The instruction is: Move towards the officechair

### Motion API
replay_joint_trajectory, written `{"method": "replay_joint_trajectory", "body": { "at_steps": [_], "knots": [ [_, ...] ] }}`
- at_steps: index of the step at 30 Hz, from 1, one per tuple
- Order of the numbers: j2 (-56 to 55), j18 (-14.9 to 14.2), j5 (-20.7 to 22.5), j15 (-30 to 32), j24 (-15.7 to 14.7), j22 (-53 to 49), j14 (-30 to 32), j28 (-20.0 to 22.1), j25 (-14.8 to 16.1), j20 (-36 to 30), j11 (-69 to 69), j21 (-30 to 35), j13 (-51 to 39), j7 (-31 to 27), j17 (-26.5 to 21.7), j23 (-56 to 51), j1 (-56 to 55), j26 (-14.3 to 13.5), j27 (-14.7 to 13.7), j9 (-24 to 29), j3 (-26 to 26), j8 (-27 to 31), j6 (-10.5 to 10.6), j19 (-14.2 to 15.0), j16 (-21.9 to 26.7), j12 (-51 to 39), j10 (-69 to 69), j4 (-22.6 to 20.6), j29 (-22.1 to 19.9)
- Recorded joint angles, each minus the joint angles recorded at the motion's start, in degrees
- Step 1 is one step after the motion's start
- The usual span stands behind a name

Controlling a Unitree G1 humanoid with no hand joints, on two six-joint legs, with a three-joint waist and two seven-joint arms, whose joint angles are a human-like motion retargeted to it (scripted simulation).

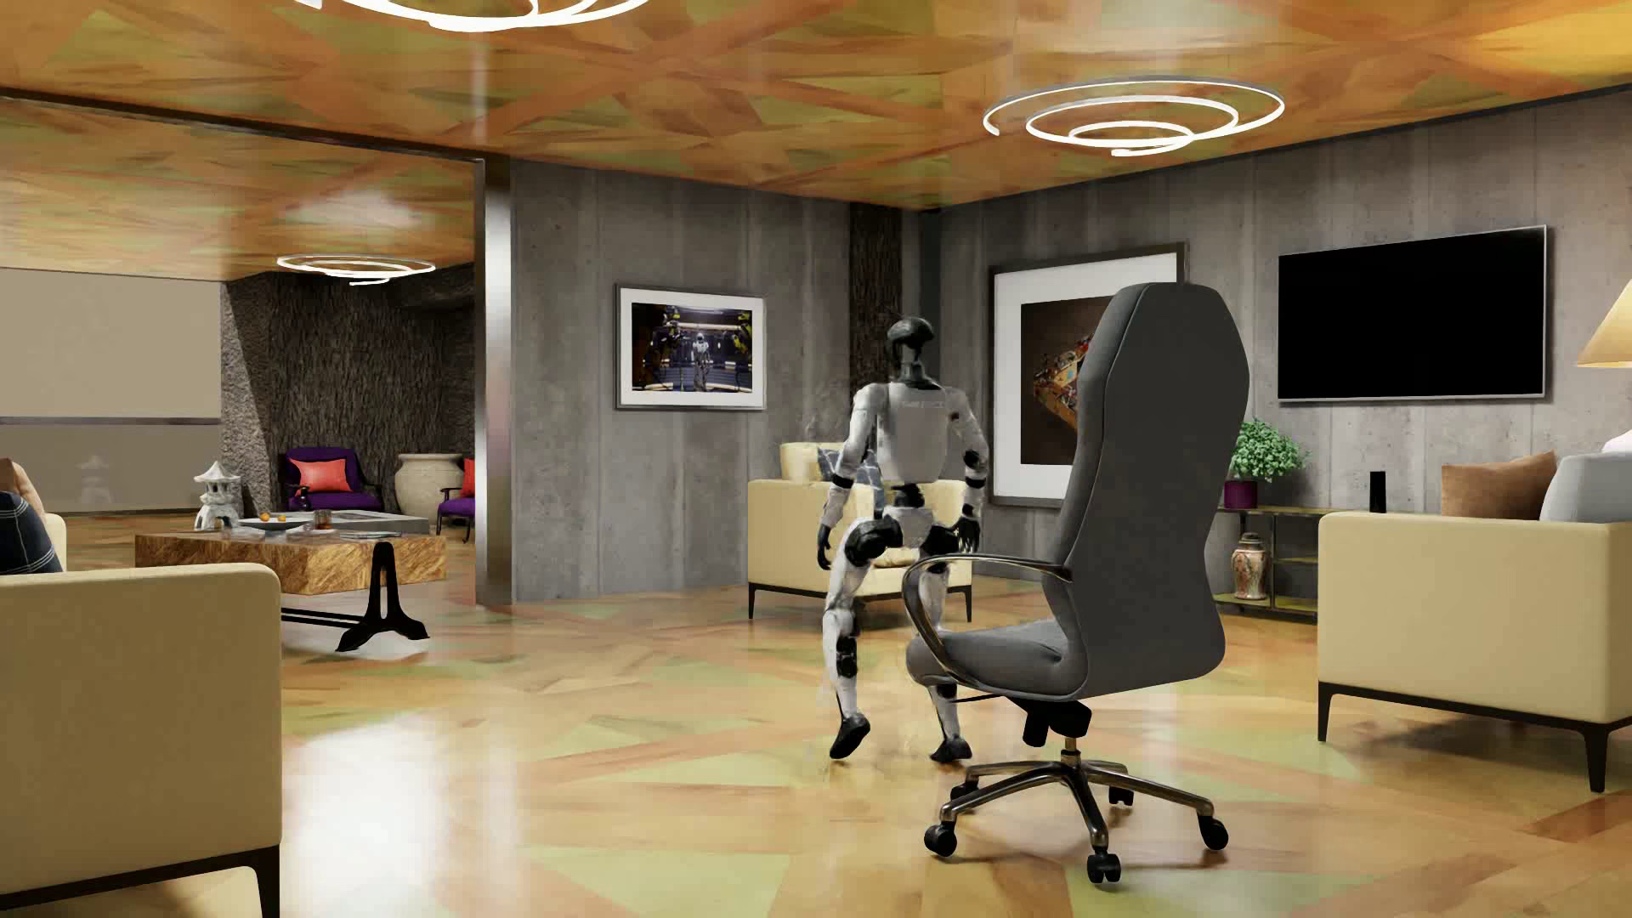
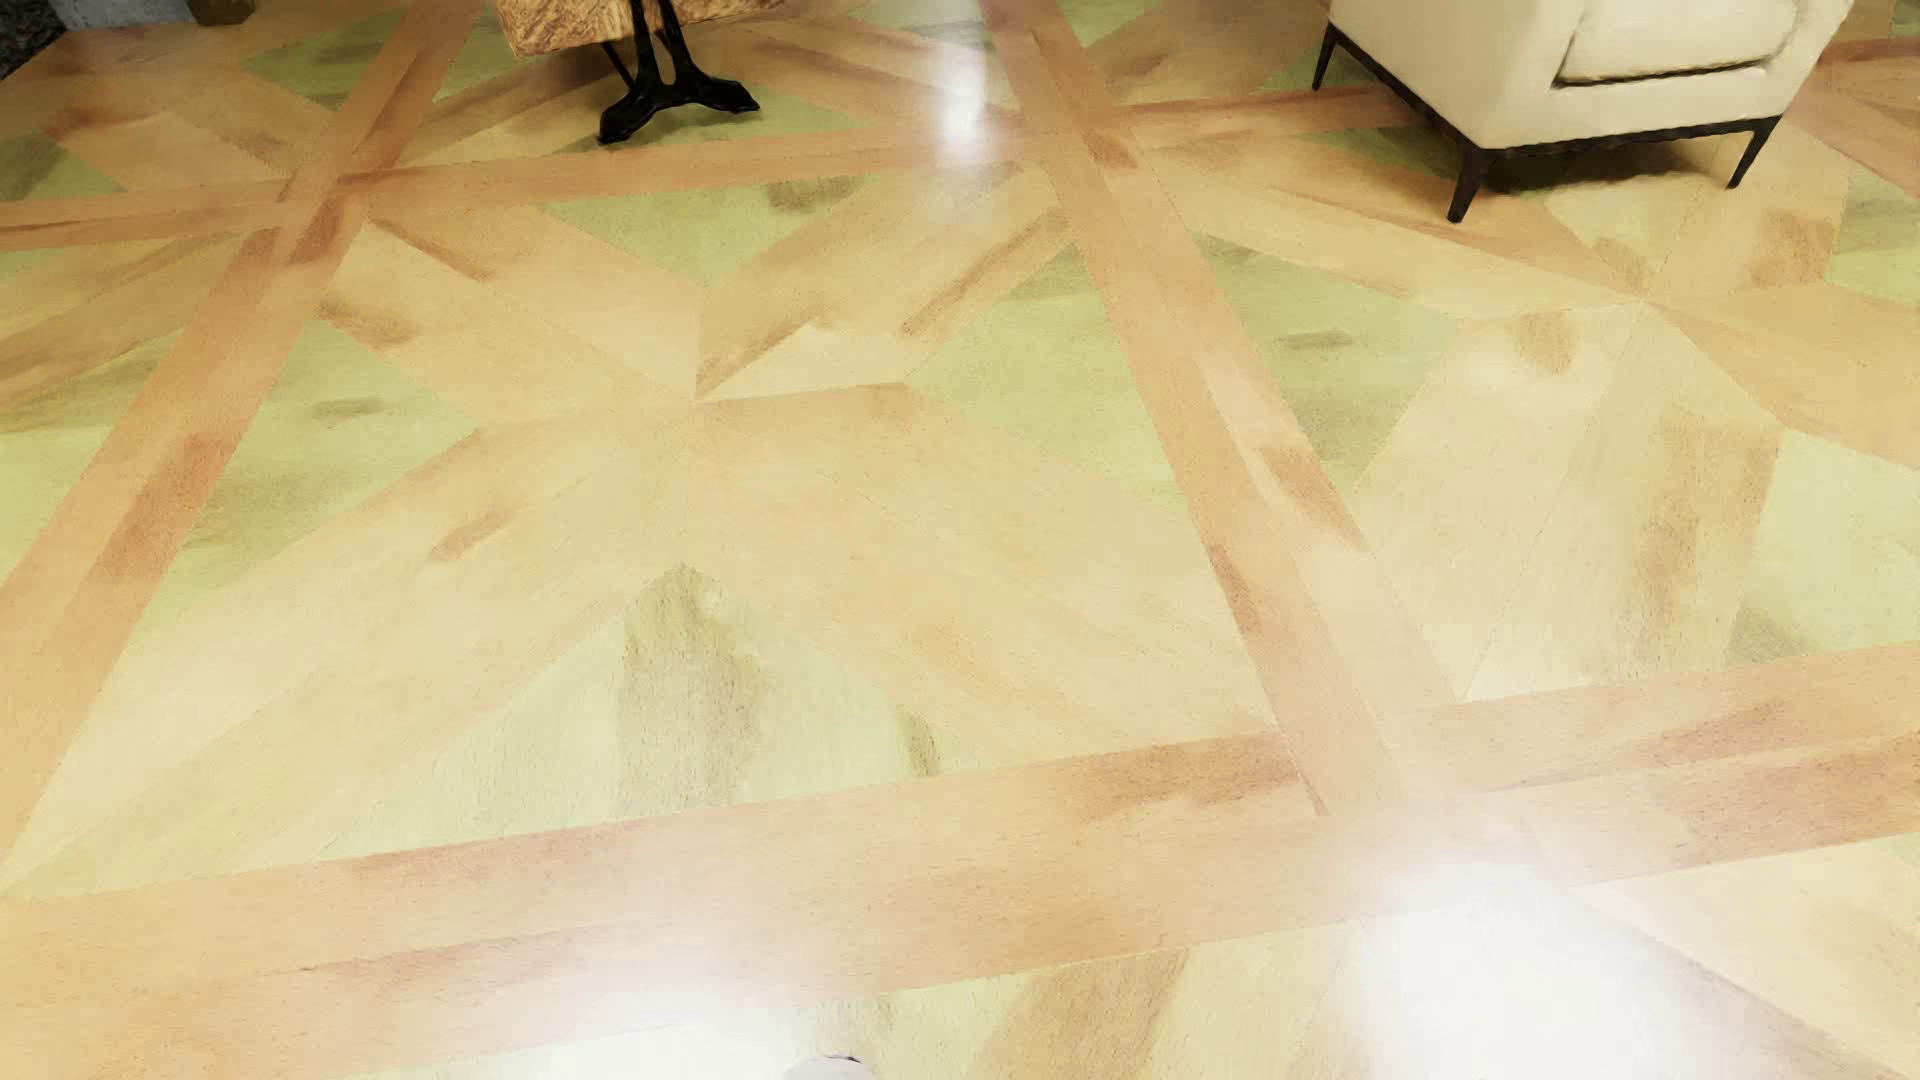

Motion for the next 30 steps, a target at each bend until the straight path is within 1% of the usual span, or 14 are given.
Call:
{"method": "replay_joint_trajectory", "body": {
  "at_steps": [2, 4, 5, 6, 7, 8, 10, 12, 14, 15, 19, 23, 26, 30],
  "knots": [
    [5.75, 0.0, -1.07, -5.23, 0.0, 2.51, -0.45, 0.0, 0.0, 1.49, -1.34, 2.48, -3.97, 0.0, -1.32, -3.04, 1.03, 0.0, 0.0, -0.22, 4.41, 0.0, -0.88, 0.0, 1.65, 0.85, -21.55, 0.64, 0.0],
    [10.26, 0.0, -1.37, -11.62, 0.0, 5.68, -22.27, 0.0, 0.0, 2.09, -0.64, 4.67, -9.11, 0.0, -2.79, -6.43, 4.01, 0.0, 0.0, -0.48, 8.96, 0.0, -0.44, 0.0, 3.46, 1.54, -27.77, 1.83, 0.0],
    [12.87, 0.0, -1.46, -14.88, 0.0, 6.83, -1.87, 0.0, 0.0, 2.15, 0.32, 5.07, -12.53, 0.0, -2.77, -8.84, 3.57, 0.0, 0.0, -0.45, 11.05, 0.0, 0.44, 0.0, 4.53, 2.26, -40.51, 2.77, 0.0],
    [15.61, 0.0, -1.57, -17.62, 0.0, 7.81, 8.58, 0.0, 0.0, 2.25, 1.34, 5.14, -15.83, 0.0, -2.46, -11.49, 2.67, 0.0, 0.0, -0.38, 13.08, 0.0, 1.37, 0.0, 5.61, 3.07, -47.14, 3.74, 0.0],
    [18.31, 0.0, -1.8, -18.41, 0.0, 8.53, -1.8, 0.0, 0.0, 2.51, 2.66, 4.54, -18.64, 0.0, -1.53, -14.66, 1.26, 0.0, 0.0, -0.34, 15.11, 0.0, 2.29, 0.0, 6.67, 4.0, -39.33, 4.74, 0.0],
    [20.28, 0.0, -2.34, -15.11, 0.0, 9.13, -10.1, 0.0, 0.0, 3.07, 4.86, 3.44, -20.59, 0.0, 0.02, -18.26, -0.16, 0.0, 0.0, -0.45, 17.2, 0.0, 2.89, 0.0, 7.69, 5.0, -30.18, 5.75, 0.0],
    [20.93, 0.0, -5.72, 13.04, 0.0, 11.01, 9.8, 0.0, 0.0, 5.77, 15.3, 1.11, -21.76, 0.0, 5.06, -25.58, -2.62, 0.0, 0.0, 0.38, 21.2, 0.0, 2.11, 0.0, 9.51, 6.89, -24.15, 7.85, 0.0],
    [12.95, 0.0, -14.5, 39.07, 0.0, 14.7, 15.37, 0.0, 0.0, 5.61, 32.97, 4.58, -22.18, 0.0, 8.21, -29.75, -2.88, 0.0, 0.0, 3.07, 24.56, 0.0, 0.33, 0.0, 10.47, 4.12, -19.03, 4.08, 0.0],
    [3.13, 0.0, -18.56, 39.72, 0.0, 13.4, 12.41, 0.0, 0.0, 6.73, 42.51, 13.54, -22.54, 0.0, 7.83, -34.4, 0.58, 0.0, 0.0, 2.85, 28.61, 0.0, 2.06, 0.0, 9.55, 2.66, -17.57, 1.79, 0.0],
    [1.47, 0.0, -18.89, 33.55, 0.0, 10.01, 8.07, 0.0, 0.0, 8.04, 37.79, 15.01, -21.23, 0.0, 7.52, -35.29, 2.55, 0.0, 0.0, 2.34, 28.36, 0.0, 2.81, 0.0, 8.25, 2.9, -17.88, 1.17, 0.0],
    [1.7, 0.0, -20.86, 25.52, 0.0, 0.99, -10.05, 0.0, 0.0, 6.05, 6.68, 9.11, -11.97, 0.0, 8.13, -28.66, 6.48, 0.0, 0.0, -0.41, 22.09, 0.0, 2.86, 0.0, 3.01, 0.26, -19.27, -1.0, 0.0],
    [-2.21, 0.0, -25.51, 20.95, 0.0, 1.86, -17.87, 0.0, 0.0, 1.64, -4.93, 3.16, -2.68, 0.0, 6.21, -8.47, 4.88, 0.0, 0.0, -2.82, 17.61, 0.0, 1.97, 0.0, -5.7, -8.07, -21.4, -1.31, 0.0],
    [-4.4, 0.0, -22.44, 23.82, 0.0, -8.39, -18.4, 0.0, 0.0, -3.77, -0.35, 6.73, 3.1, 0.0, 3.85, 8.76, 5.05, 0.0, 0.0, -4.37, 8.73, 0.0, 4.07, 0.0, -9.3, -8.06, -27.25, -1.14, 0.0],
    [-4.34, 0.0, -12.01, 15.67, 0.0, -23.35, -33.29, 0.0, 0.0, -11.74, 1.92, 5.13, 16.3, 0.0, 1.55, 6.68, 9.63, 0.0, 0.0, -6.1, -10.89, 0.0, 8.95, 0.0, -5.63, -8.49, -29.84, -6.54, 0.0]
  ]
}}
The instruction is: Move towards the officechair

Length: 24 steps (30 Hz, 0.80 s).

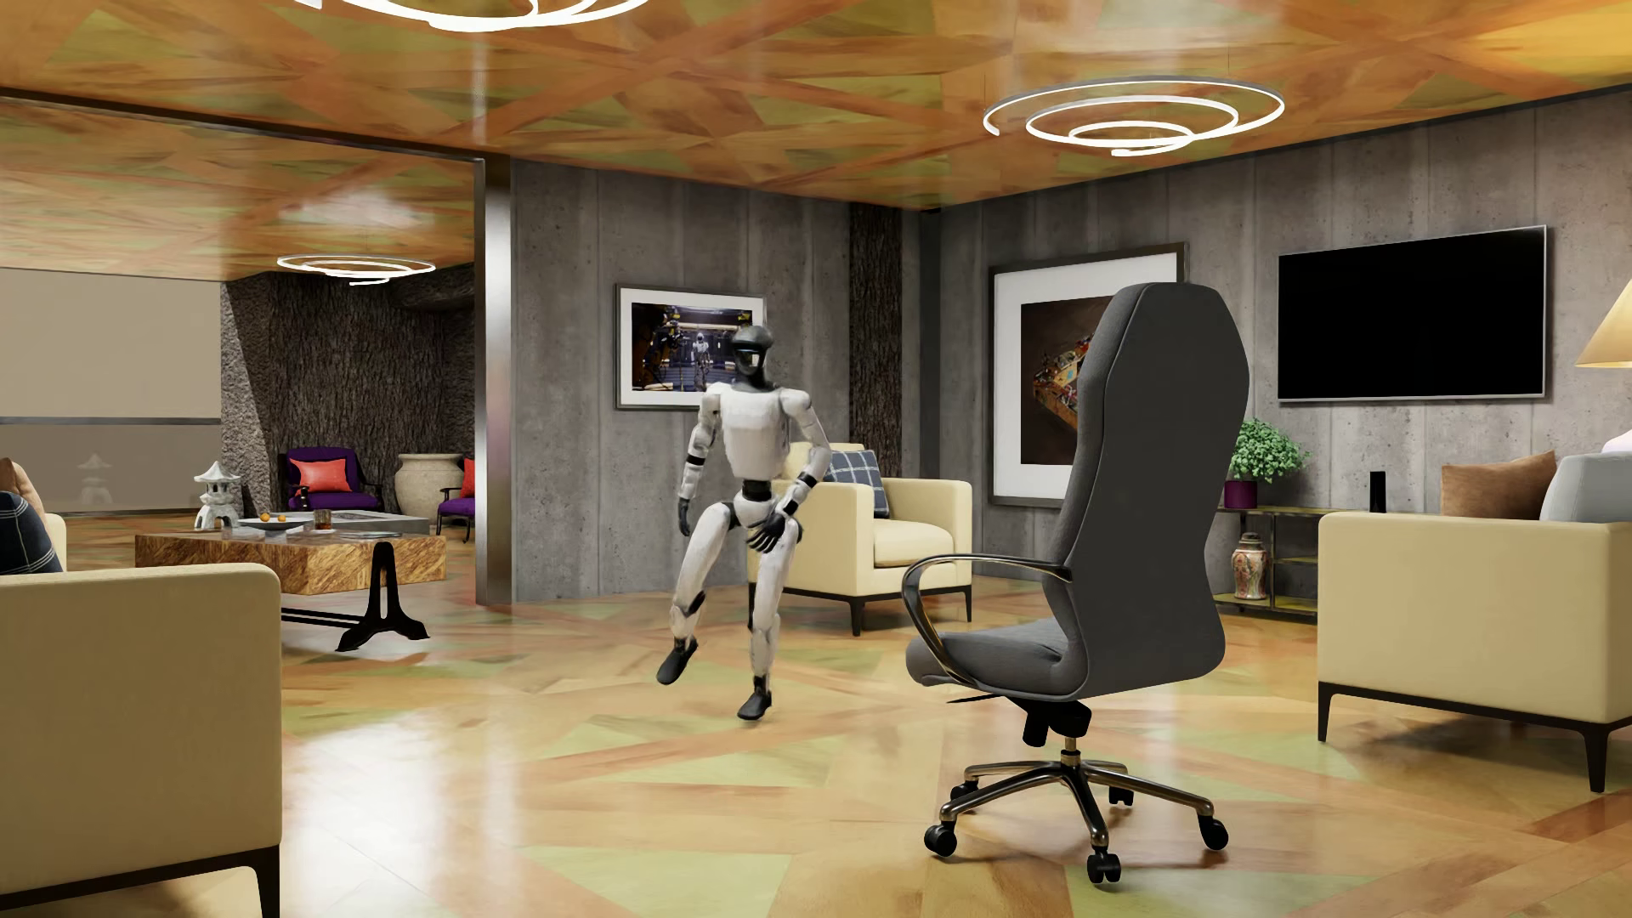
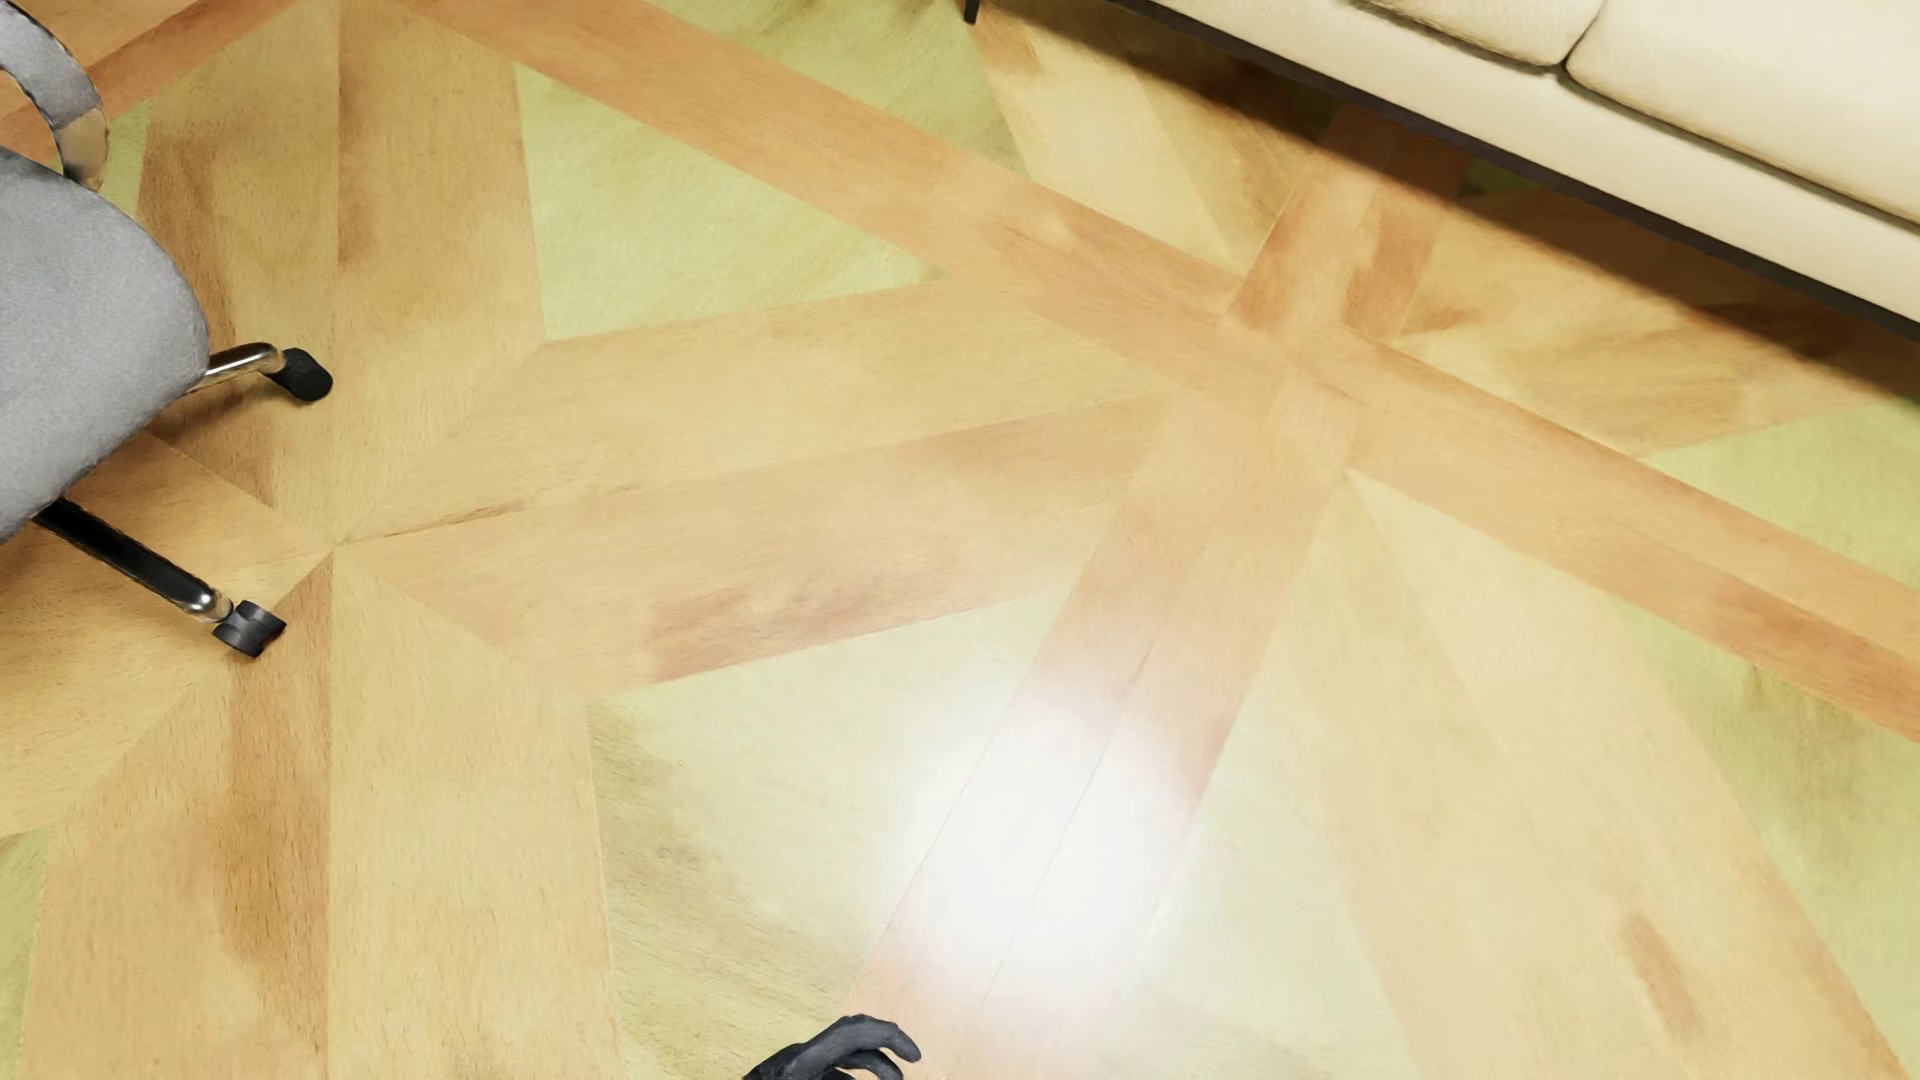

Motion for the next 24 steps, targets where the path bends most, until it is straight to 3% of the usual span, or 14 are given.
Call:
{"method": "replay_joint_trajectory", "body": {
  "at_steps": [2, 4, 6, 10, 14, 16, 18, 19, 21, 24],
  "knots": [
    [-3.23, 0.0, 3.33, -2.59, 0.0, 0.11, -3.84, 0.0, 0.0, 1.3, 1.36, -2.76, 3.68, 0.0, 1.51, -0.58, 2.78, 0.0, 0.0, 1.45, -8.74, 0.0, -0.5, 0.0, 1.55, -1.76, -2.22, -2.04, 0.0],
    [-10.05, 0.0, 5.58, -1.8, 0.0, 3.32, -4.6, 0.0, 0.0, 3.91, 1.7, -2.64, 2.28, 0.0, 3.33, 1.75, 4.35, 0.0, 0.0, 2.75, -13.06, 0.0, -1.7, 0.0, 2.1, -5.09, -3.84, -2.4, 0.0],
    [-17.79, 0.0, 7.26, -1.54, 0.0, 6.97, -2.95, 0.0, 0.0, 7.88, -0.13, -1.2, -1.33, 0.0, 4.27, 2.0, 6.42, 0.0, 0.0, 4.06, -12.75, 0.0, -2.91, 0.0, 2.14, -7.16, -5.12, -1.46, 0.0],
    [-28.07, 0.0, 10.2, -2.63, 0.0, 6.1, 0.08, 0.0, 0.0, 11.37, -7.48, -10.6, -6.7, 0.0, 0.96, -14.48, 11.19, 0.0, 0.0, 5.11, -7.83, 0.0, -2.64, 0.0, 3.97, -4.88, -4.48, 0.97, 0.0],
    [-30.03, 0.0, 10.0, 2.52, 0.0, 9.22, -4.06, 0.0, 0.0, 10.51, -7.5, -21.69, -14.12, 0.0, -0.25, -24.38, 18.57, 0.0, 0.0, 6.32, -10.57, 0.0, -3.12, 0.0, 4.56, -2.92, -2.9, 2.74, 0.0],
    [-27.05, 0.0, 8.89, -1.25, 0.0, 12.37, -4.6, 0.0, 0.0, 8.63, -5.34, -23.32, -15.25, 0.0, 0.44, -24.74, 21.83, 0.0, 0.0, 5.37, -10.57, 0.0, -4.1, 0.0, 3.39, -2.77, -1.75, 2.97, 0.0],
    [-21.65, 0.0, 7.74, -3.75, 0.0, 14.42, -3.66, 0.0, 0.0, 7.67, -5.45, -22.08, -14.44, 0.0, 0.96, -23.66, 24.51, 0.0, 0.0, 3.13, -9.5, 0.0, -5.13, 0.0, 1.77, -1.48, -0.66, 3.33, 0.0],
    [-19.76, 0.0, 8.56, -1.21, 0.0, 15.34, -1.39, 0.0, 0.0, 8.23, -5.59, -19.55, -13.85, 0.0, 1.39, -21.03, 25.01, 0.0, 0.0, 2.26, -7.06, 0.0, -4.64, 0.0, 0.69, -0.14, 1.23, 4.0, 0.0],
    [-16.84, 0.0, 10.98, 1.14, 0.0, 17.99, 5.54, 0.0, 0.0, 10.0, -4.52, -13.53, -13.33, 0.0, 2.3, -13.8, 24.73, 0.0, 0.0, 0.86, -1.03, 0.0, -2.77, 0.0, -1.78, 3.17, 7.28, 4.63, 0.0],
    [-9.15, 0.0, 12.21, -3.83, 0.0, 23.44, 19.34, 0.0, 0.0, 9.48, -5.96, -6.33, -13.05, 0.0, 3.56, -2.99, 15.07, 0.0, 0.0, -0.06, 3.27, 0.0, -0.16, 0.0, -4.04, 7.72, 27.53, 4.19, 0.0]
  ]
}}
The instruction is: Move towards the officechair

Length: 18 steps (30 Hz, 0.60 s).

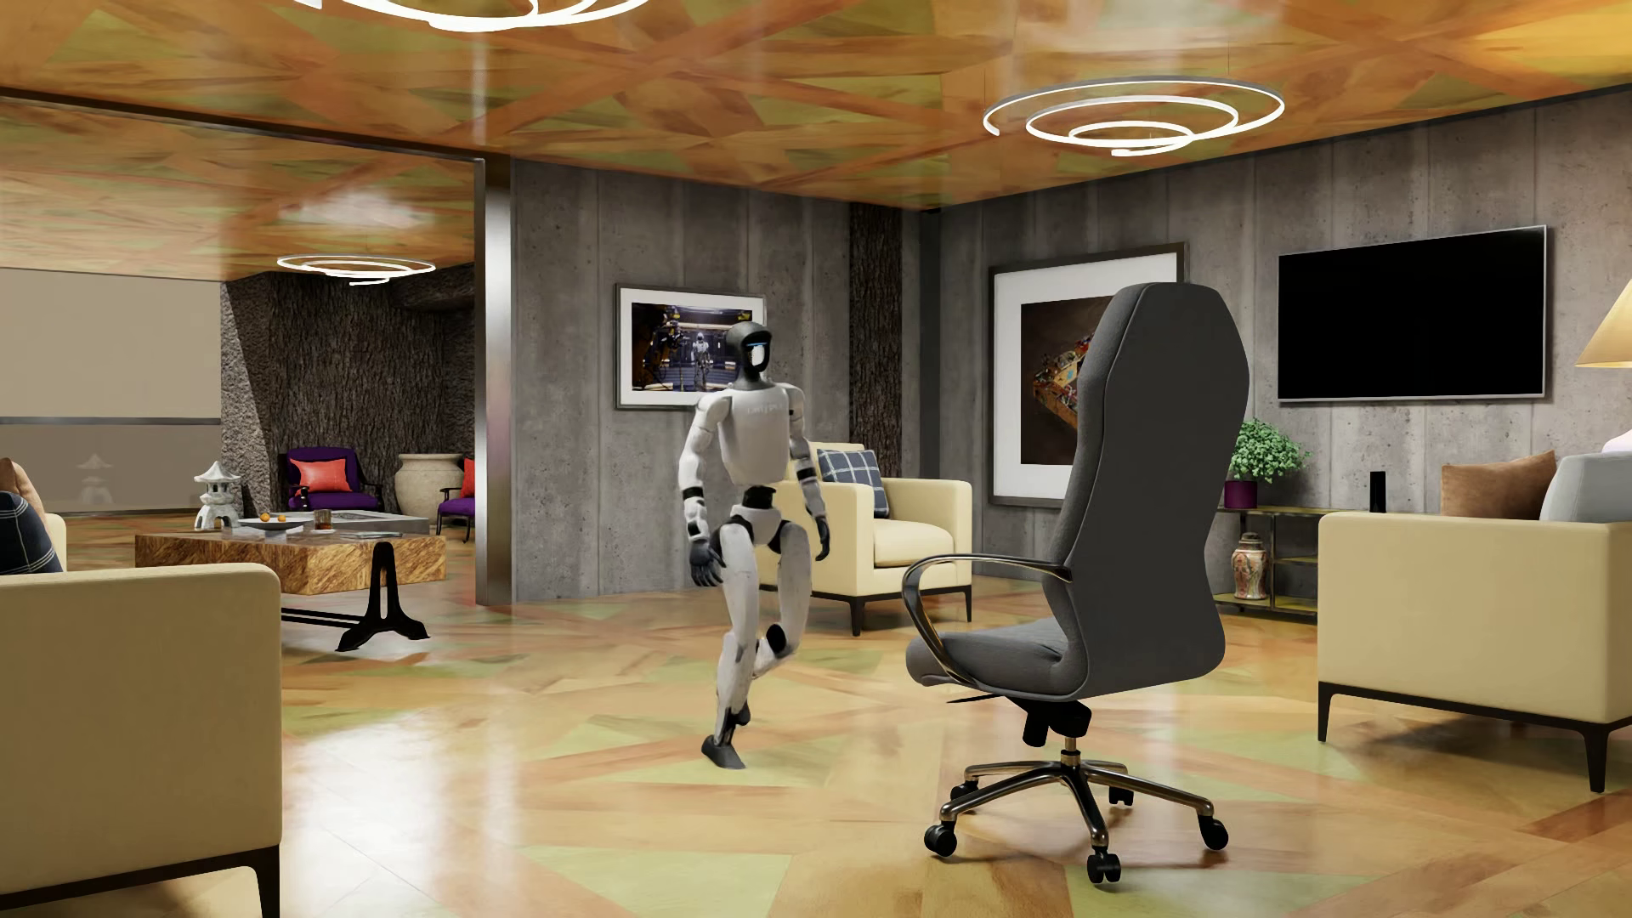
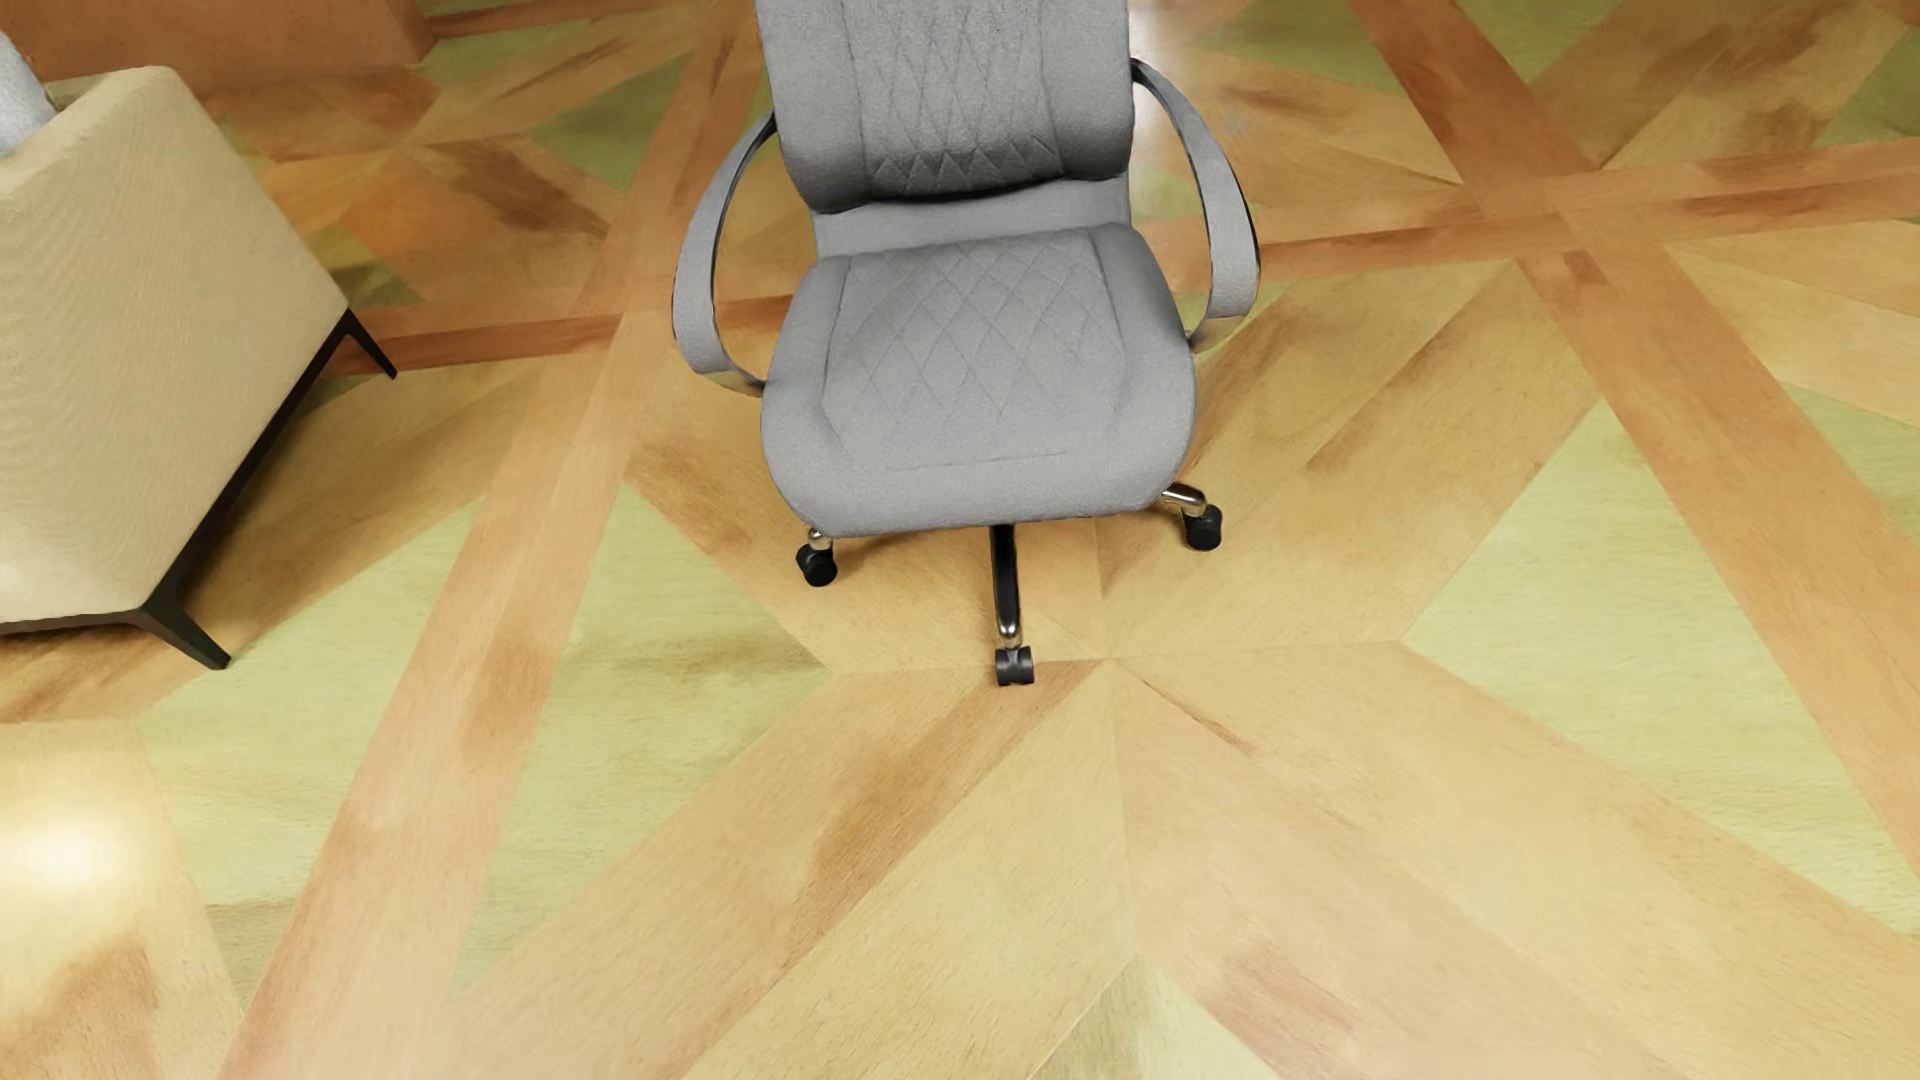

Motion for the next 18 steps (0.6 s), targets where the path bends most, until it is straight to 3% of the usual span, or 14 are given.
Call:
{"method": "replay_joint_trajectory", "body": {
  "at_steps": [2, 4, 6, 8, 9, 11, 12, 14, 15, 18],
  "knots": [
    [5.84, 0.0, 0.16, -4.72, 0.0, 1.14, 0.59, 0.0, 0.0, -3.38, -0.26, 1.42, 1.73, 0.0, 0.4, -0.1, -7.52, 0.0, 0.0, 1.86, 0.15, 0.0, 0.94, 0.0, 1.26, 0.3, 14.31, 0.48, 0.0],
    [10.85, 0.0, 0.14, -8.42, 0.0, 2.14, 0.73, 0.0, 0.0, -3.62, -0.56, 2.3, 3.42, 0.0, 0.88, -1.57, -13.32, 0.0, 0.0, 3.46, 0.9, 0.0, 0.68, 0.0, 2.41, 0.84, 19.96, 1.53, 0.0],
    [14.66, 0.0, -0.45, -11.46, 0.0, 2.99, 4.49, 0.0, 0.0, -0.6, -0.6, 2.82, 4.64, 0.0, 1.66, -2.36, -18.02, 0.0, 0.0, 4.17, 1.95, 0.0, -0.54, 0.0, 3.16, 1.79, 15.16, 2.34, 0.0],
    [18.68, 0.0, -1.04, -14.76, 0.0, 2.04, 9.51, 0.0, 0.0, 2.63, -0.89, 4.38, 5.73, 0.0, 2.24, -3.05, -20.13, 0.0, 0.0, 4.64, 3.06, 0.0, -2.35, 0.0, 4.14, 2.6, -0.12, 2.19, 0.0],
    [20.64, 0.0, -1.11, -16.48, 0.0, 1.41, 9.14, 0.0, 0.0, 3.26, -1.19, 5.52, 6.03, 0.0, 2.14, -3.38, -20.25, 0.0, 0.0, 4.76, 3.57, 0.0, -3.08, 0.0, 4.47, 2.53, -8.65, 1.79, 0.0],
    [23.84, 0.0, -0.81, -19.8, 0.0, 0.4, 4.82, 0.0, 0.0, 3.77, -1.55, 7.44, 6.34, 0.0, 1.59, -3.79, -19.88, 0.0, 0.0, 4.74, 4.8, 0.0, -4.09, 0.0, 4.7, 2.09, -24.49, 1.52, 0.0],
    [24.89, 0.0, -0.38, -21.39, 0.0, 0.07, -0.3, 0.0, 0.0, 3.77, -1.51, 8.12, 6.33, 0.0, 1.18, -3.82, -19.41, 0.0, 0.0, 4.48, 5.63, 0.0, -4.29, 0.0, 4.56, 1.76, -32.44, 2.02, 0.0],
    [27.6, 0.0, 0.07, -24.83, 0.0, -0.56, -9.4, 0.0, 0.0, 3.36, -0.4, 7.37, 6.06, 0.0, 0.39, -2.99, -18.7, 0.0, 0.0, 4.55, 6.31, 0.0, -4.52, 0.0, 3.77, 2.24, -32.97, 4.05, 0.0],
    [29.08, 0.0, 0.11, -26.47, 0.0, -0.92, -7.95, 0.0, 0.0, 2.87, 0.41, 6.25, 5.99, 0.0, 0.09, -2.52, -18.96, 0.0, 0.0, 4.75, 6.33, 0.0, -4.71, 0.0, 3.36, 2.69, -32.95, 4.62, 0.0],
    [31.28, 0.0, -1.16, -25.42, 0.0, -0.67, 11.88, 0.0, 0.0, 0.04, 3.86, 0.59, 5.71, 0.0, 0.04, -1.51, -21.67, 0.0, 0.0, 4.67, 5.92, 0.0, -6.01, 0.0, 2.27, 3.74, -27.91, 5.15, 0.0]
  ]
}}
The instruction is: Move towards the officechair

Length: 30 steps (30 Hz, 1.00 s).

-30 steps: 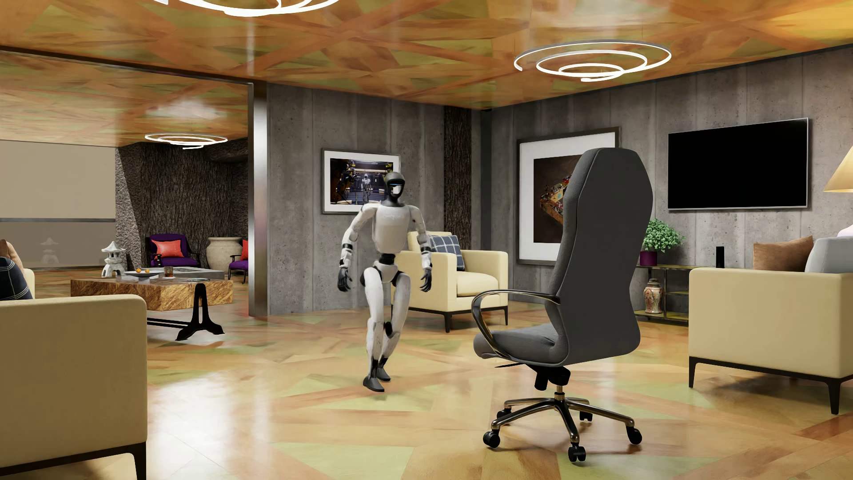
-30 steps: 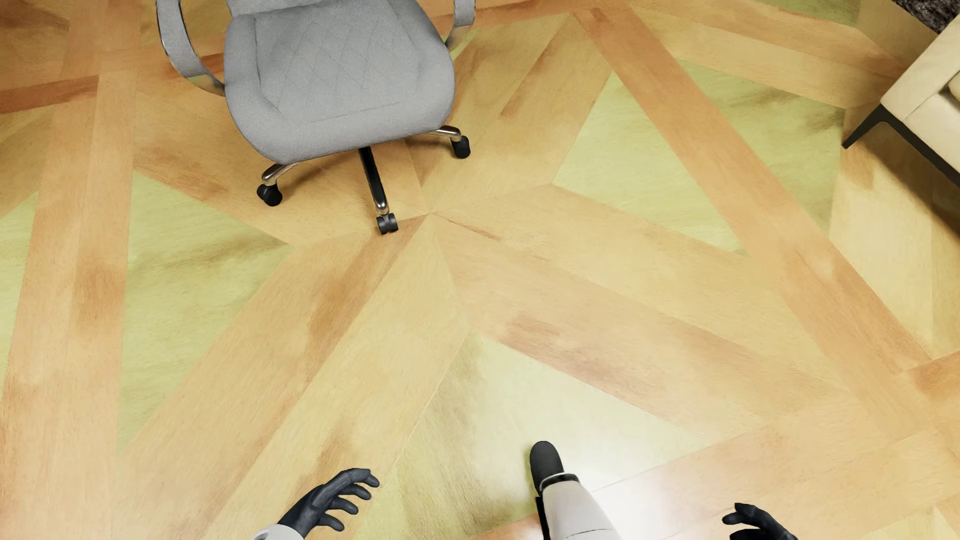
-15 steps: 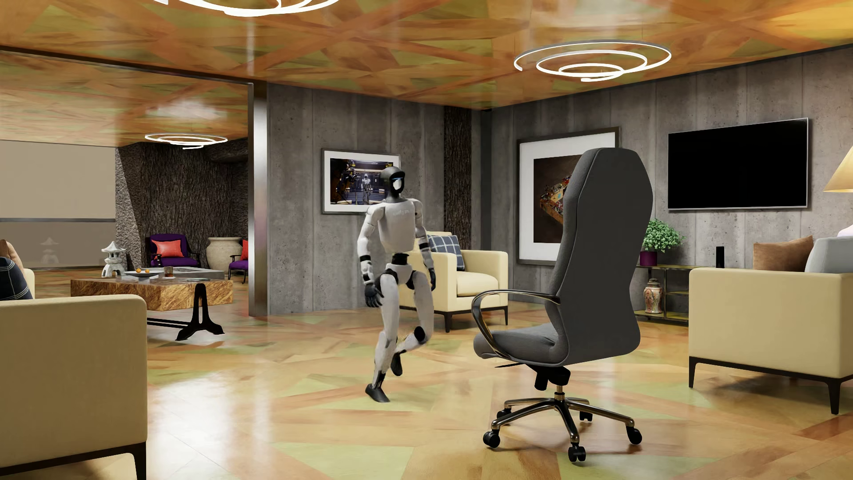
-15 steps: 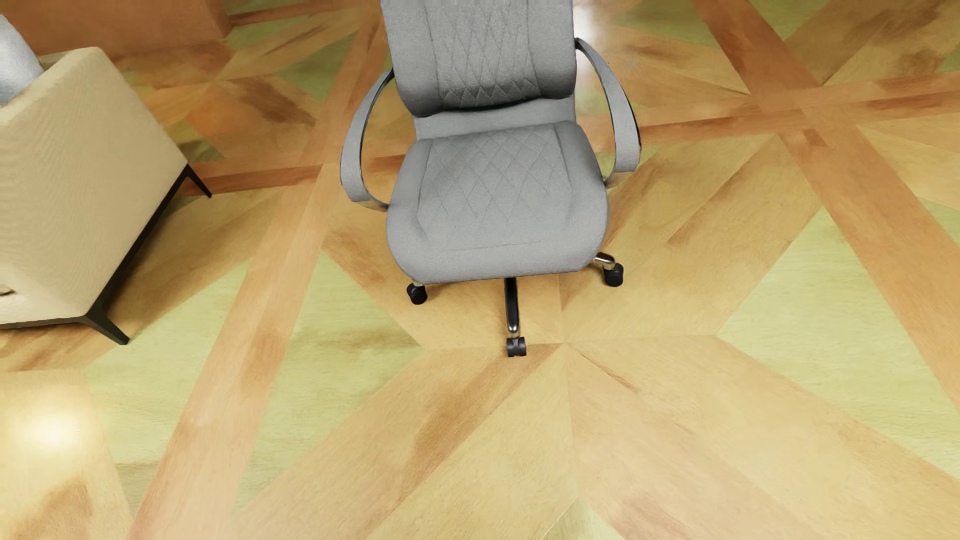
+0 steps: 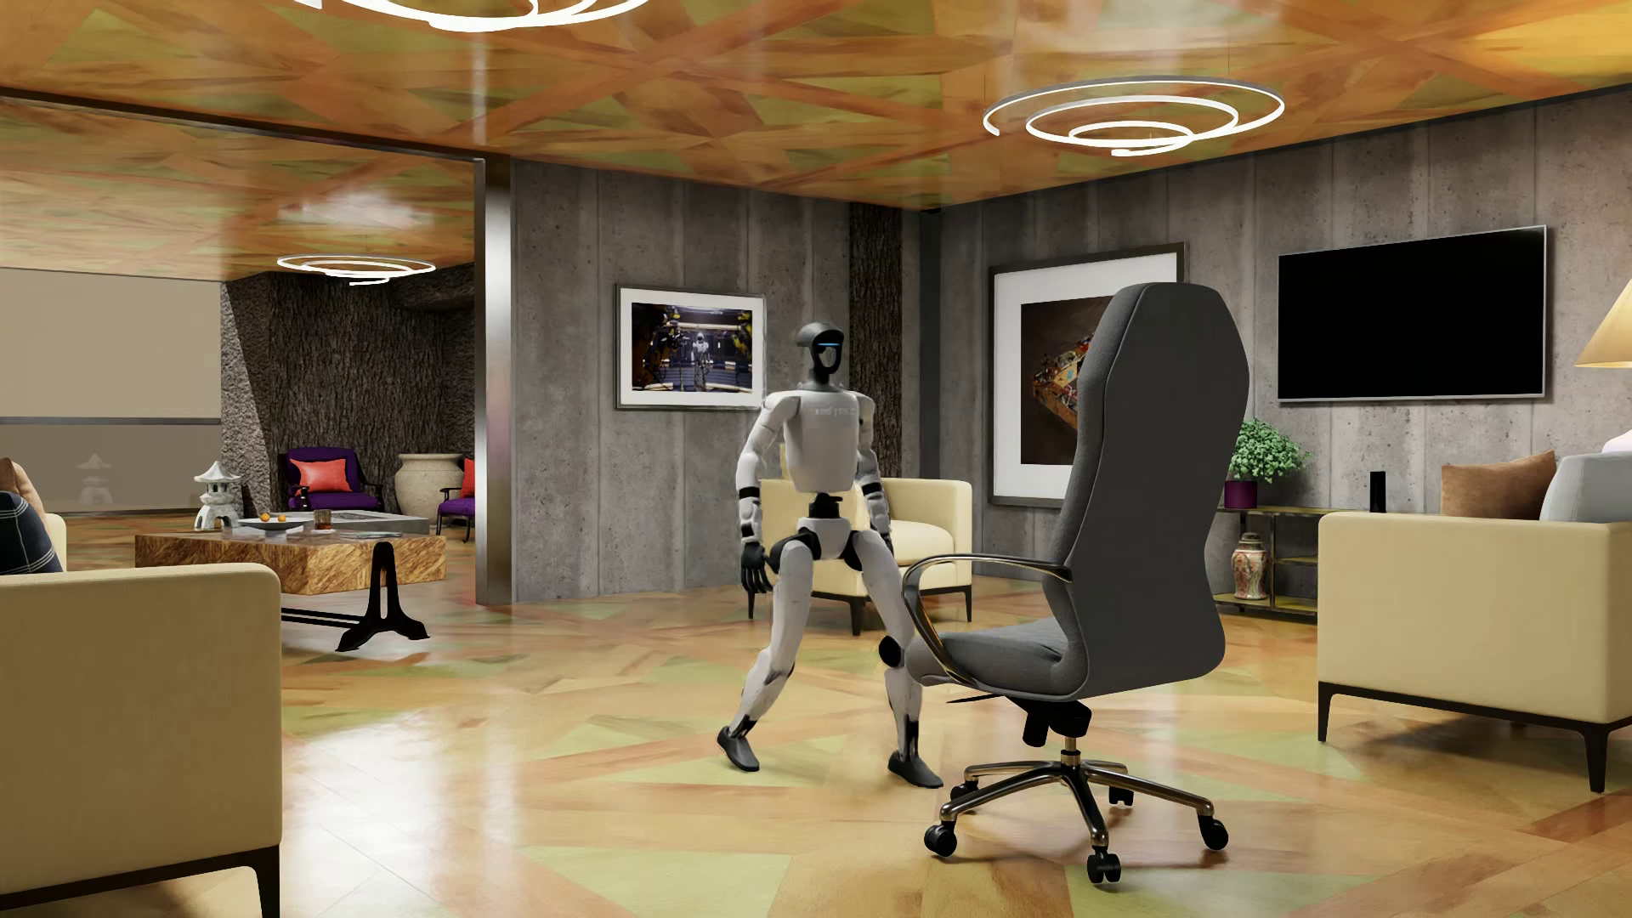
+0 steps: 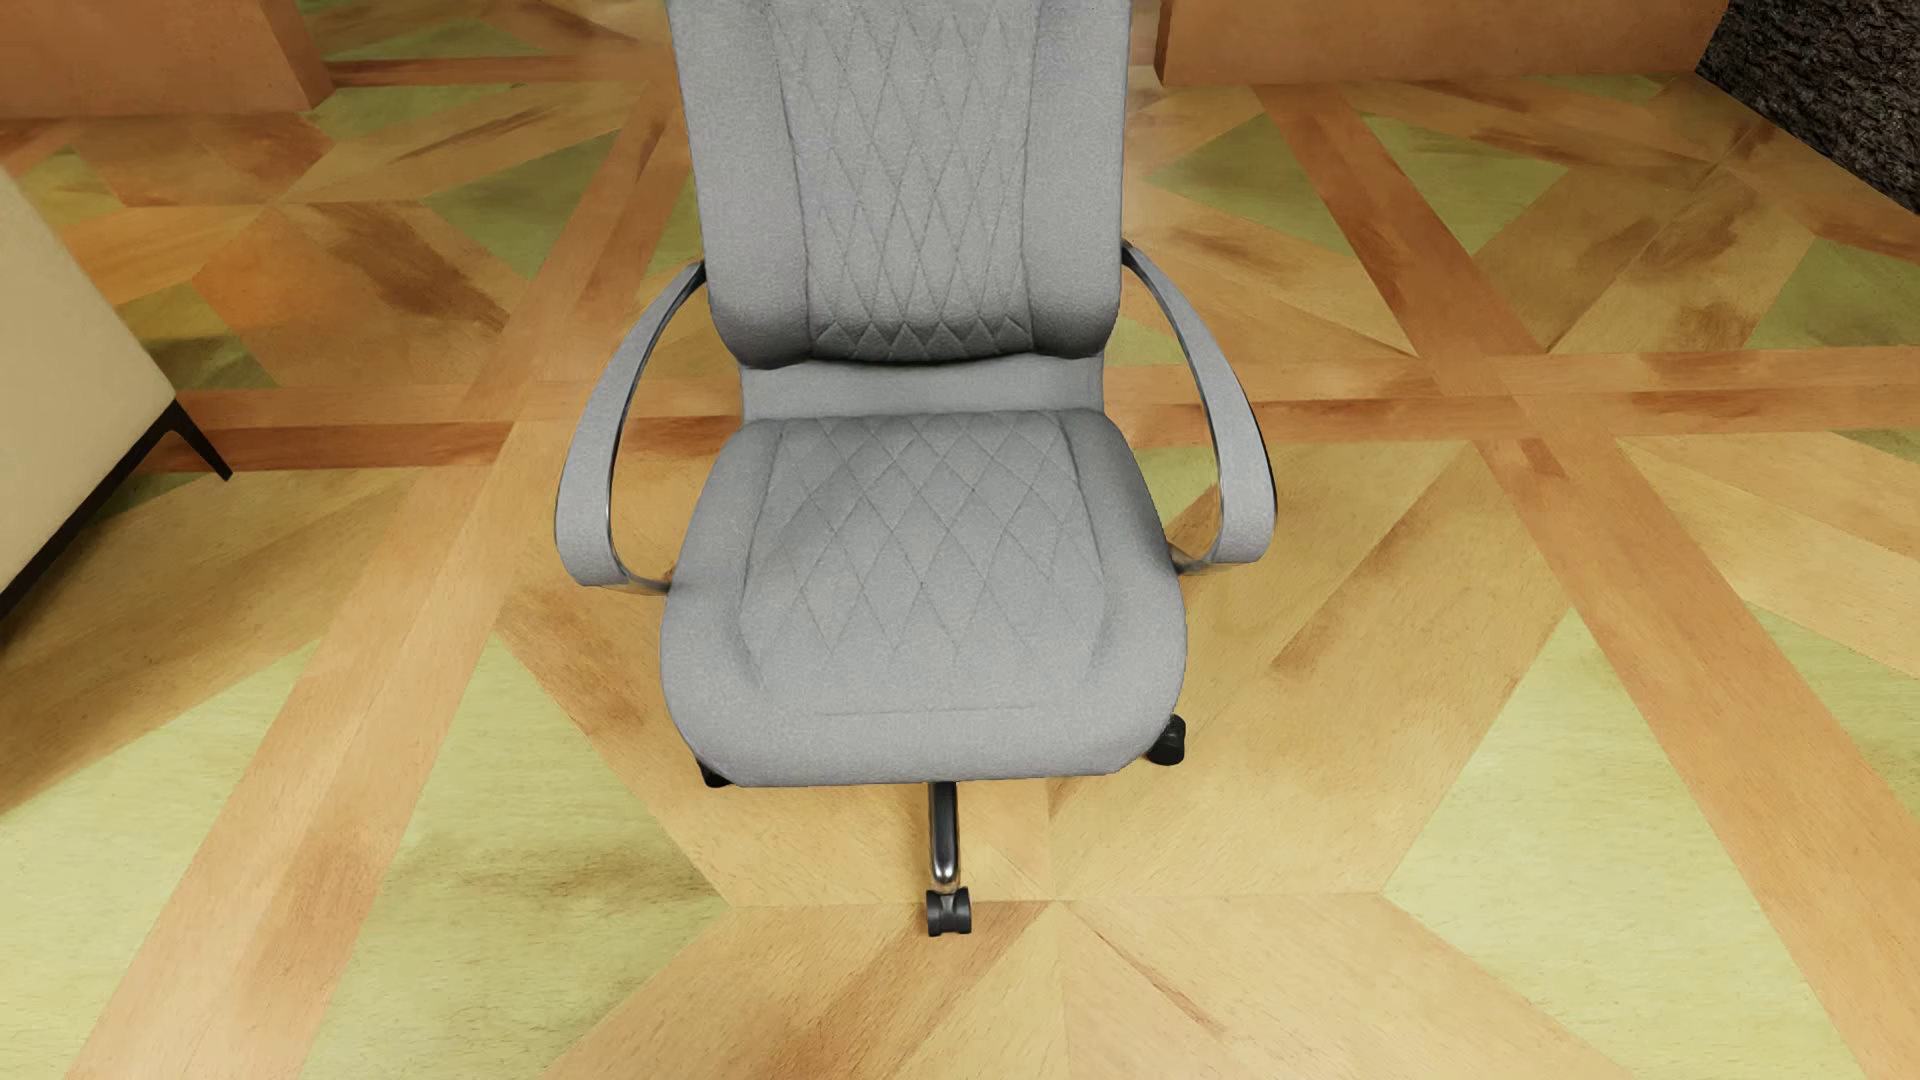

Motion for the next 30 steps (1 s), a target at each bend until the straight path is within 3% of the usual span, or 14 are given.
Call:
{"method": "replay_joint_trajectory", "body": {
  "at_steps": [2, 4, 5, 6, 8, 10, 14, 16, 18, 20, 22, 24, 27, 30],
  "knots": [
    [-0.84, 0.0, -2.93, 11.26, 0.0, 2.88, 3.09, 0.0, 0.0, -2.84, 5.28, -3.85, -0.45, 0.0, 1.3, 0.36, -0.09, 0.0, 0.0, 0.93, -1.33, 0.0, -2.44, 0.0, -0.13, -0.63, 5.64, -0.98, 0.0],
    [-10.88, 0.0, -6.88, 29.39, 0.0, 4.51, -0.66, 0.0, 0.0, -4.47, 19.37, -3.25, -1.09, 0.0, 2.06, -1.43, 2.5, 0.0, 0.0, 0.48, -2.34, 0.0, -4.57, 0.0, 1.09, -1.98, 5.31, -2.45, 0.0],
    [-17.1, 0.0, -8.5, 34.28, 0.0, 4.32, -2.49, 0.0, 0.0, -4.59, 27.03, -2.26, -1.59, 0.0, 2.15, -3.23, 3.61, 0.0, 0.0, 0.25, -2.93, 0.0, -5.5, 0.0, 2.11, -2.68, 4.72, -3.09, 0.0],
    [-23.45, 0.0, -9.85, 35.34, 0.0, 3.57, -4.25, 0.0, 0.0, -4.34, 34.95, -1.09, -2.22, 0.0, 2.11, -5.71, 4.62, 0.0, 0.0, 0.25, -3.62, 0.0, -6.47, 0.0, 3.39, -3.4, 4.24, -3.69, 0.0],
    [-30.95, 0.0, -9.31, 26.94, 0.0, 3.25, -6.19, 0.0, 0.0, -2.35, 41.08, -0.86, -3.15, 0.0, 2.6, -9.87, 6.26, 0.0, 0.0, 1.1, -6.3, 0.0, -6.1, 0.0, 5.89, -6.13, 3.44, -3.73, 0.0],
    [-35.18, 0.0, -7.8, 23.68, 0.0, 4.05, -8.35, 0.0, 0.0, 0.79, 37.12, -1.71, -3.52, 0.0, 3.11, -11.98, 7.89, 0.0, 0.0, 1.38, -9.19, 0.0, -4.74, 0.0, 7.72, -9.42, 2.02, -3.33, 0.0],
    [-31.76, 0.0, -4.15, 25.63, 0.0, 1.54, -13.2, 0.0, 0.0, 7.3, 5.86, -0.58, -2.7, 0.0, 2.84, -11.79, 10.6, 0.0, 0.0, -0.17, -12.89, 0.0, -2.63, 0.0, 10.44, -14.73, -1.0, -2.99, 0.0],
    [-28.07, 0.0, -3.76, 25.14, 0.0, -1.71, -18.07, 0.0, 0.0, 8.21, -4.22, 1.18, -1.98, 0.0, 3.43, -8.23, 13.11, 0.0, 0.0, -1.51, -12.33, 0.0, -3.77, 0.0, 11.8, -17.11, -2.34, -3.73, 0.0],
    [-26.82, 0.0, -4.14, 27.35, 0.0, -5.18, -24.24, 0.0, 0.0, 8.06, -6.69, 4.98, -1.77, 0.0, 4.27, -3.23, 18.23, 0.0, 0.0, -3.34, -8.68, 0.0, -6.24, 0.0, 12.81, -19.2, -0.74, -4.06, 0.0],
    [-26.0, 0.0, -5.16, 27.23, 0.0, -5.95, -25.6, 0.0, 0.0, 10.29, -6.36, 10.74, -2.87, 0.0, 4.99, 1.51, 19.13, 0.0, 0.0, -3.95, -4.63, 0.0, -7.74, 0.0, 10.84, -18.6, -0.16, -4.24, 0.0],
    [-23.95, 0.0, -4.69, 26.0, 0.0, -2.03, -25.97, 0.0, 0.0, 12.12, -6.53, 11.33, -4.05, 0.0, 4.73, 2.77, 18.13, 0.0, 0.0, -4.51, -4.5, 0.0, -6.49, 0.0, 5.84, -15.21, -2.02, -4.15, 0.0],
    [-21.86, 0.0, -4.14, 23.37, 0.0, 3.38, -25.88, 0.0, 0.0, 8.5, -7.18, 8.13, -4.47, 0.0, 4.24, 0.39, 18.79, 0.0, 0.0, -4.81, -4.64, 0.0, -5.53, 0.0, 1.6, -11.79, -2.69, -3.93, 0.0],
    [-20.1, 0.0, -4.13, 20.87, 0.0, 11.16, -27.43, 0.0, 0.0, -3.35, -7.21, 2.8, -5.99, 0.0, 4.56, -4.72, 20.58, 0.0, 0.0, -5.0, -5.06, 0.0, -5.18, 0.0, -2.17, -7.8, -2.57, -3.64, 0.0],
    [-19.28, 0.0, -3.69, 18.37, 0.0, 15.28, -28.13, 0.0, 0.0, -3.69, -6.28, 0.37, -7.26, 0.0, 5.13, -7.44, 21.78, 0.0, 0.0, -4.87, -5.79, 0.0, -4.5, 0.0, -4.13, -3.87, -2.81, -3.14, 0.0]
  ]
}}
